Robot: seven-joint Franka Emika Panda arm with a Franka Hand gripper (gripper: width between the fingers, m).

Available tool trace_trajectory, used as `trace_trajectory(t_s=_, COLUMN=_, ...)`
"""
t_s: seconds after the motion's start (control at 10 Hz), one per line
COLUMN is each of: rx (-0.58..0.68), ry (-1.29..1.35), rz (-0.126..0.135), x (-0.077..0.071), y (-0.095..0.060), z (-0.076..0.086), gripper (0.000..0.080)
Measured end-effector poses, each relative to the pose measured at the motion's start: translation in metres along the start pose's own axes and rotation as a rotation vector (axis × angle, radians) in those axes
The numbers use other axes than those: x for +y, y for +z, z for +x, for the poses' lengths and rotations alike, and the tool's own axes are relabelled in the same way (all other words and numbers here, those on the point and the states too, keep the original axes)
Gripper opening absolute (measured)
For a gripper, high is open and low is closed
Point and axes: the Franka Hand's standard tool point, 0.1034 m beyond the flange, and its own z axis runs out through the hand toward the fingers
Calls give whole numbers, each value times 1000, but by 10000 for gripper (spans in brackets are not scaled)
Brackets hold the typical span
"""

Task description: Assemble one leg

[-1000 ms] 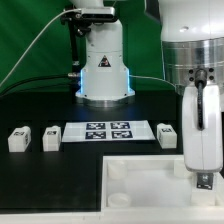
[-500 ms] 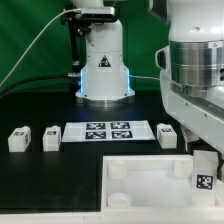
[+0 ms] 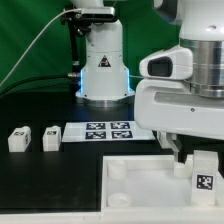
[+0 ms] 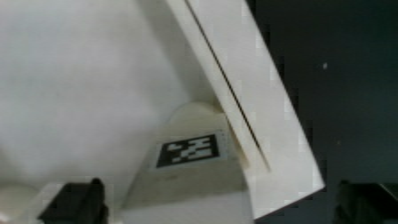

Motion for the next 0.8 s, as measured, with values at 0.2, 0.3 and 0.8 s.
trace_trajectory(t_s=0.2, rx=-1, ry=14, rz=1, x=0, y=0, z=0, gripper=649)
trace_trajectory(t_s=0.3, rx=-1, ry=15, rz=1, x=0, y=0, z=0, gripper=649)
trace_trajectory(t_s=0.8, rx=-6, ry=455, rz=3, x=1, y=1, z=-1, gripper=292)
